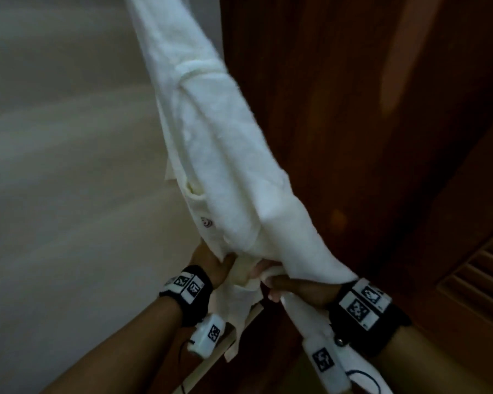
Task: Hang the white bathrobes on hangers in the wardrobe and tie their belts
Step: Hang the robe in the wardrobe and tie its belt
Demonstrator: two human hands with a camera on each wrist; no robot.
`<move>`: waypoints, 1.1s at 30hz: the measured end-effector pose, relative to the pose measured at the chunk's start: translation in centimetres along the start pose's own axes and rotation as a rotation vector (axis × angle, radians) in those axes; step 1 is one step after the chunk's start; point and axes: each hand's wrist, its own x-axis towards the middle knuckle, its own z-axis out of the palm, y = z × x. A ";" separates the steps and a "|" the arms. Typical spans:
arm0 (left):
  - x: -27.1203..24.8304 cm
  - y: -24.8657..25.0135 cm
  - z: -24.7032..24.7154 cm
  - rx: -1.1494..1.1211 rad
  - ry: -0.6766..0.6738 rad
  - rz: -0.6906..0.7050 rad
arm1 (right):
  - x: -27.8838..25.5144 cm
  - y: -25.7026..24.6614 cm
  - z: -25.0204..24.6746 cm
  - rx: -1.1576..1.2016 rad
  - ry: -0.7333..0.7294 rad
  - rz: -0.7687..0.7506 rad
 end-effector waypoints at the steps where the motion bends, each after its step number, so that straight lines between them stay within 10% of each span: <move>1: -0.5 -0.2 -0.4 0.019 -0.063 0.061 | 0.6 -0.1 0.1 0.008 0.022 -0.063; 10: -3.8 -2.5 -5.1 -0.239 -0.001 0.048 | 5.7 -2.5 1.3 -0.148 0.575 -0.206; 15: -3.1 -3.6 -9.3 -0.444 0.133 -0.239 | 4.9 -1.1 1.3 -0.440 0.315 -0.106; 19: -0.3 -1.7 -11.6 -0.454 0.195 -0.192 | 3.6 -2.5 3.8 -0.554 0.094 0.065; 26: 2.3 3.3 -10.2 -0.395 0.124 -0.055 | 7.5 -3.9 4.8 -0.768 0.483 0.213; 33: -0.4 -3.0 -10.2 -0.238 0.640 -0.200 | 7.8 -2.1 -1.5 -0.476 0.400 0.273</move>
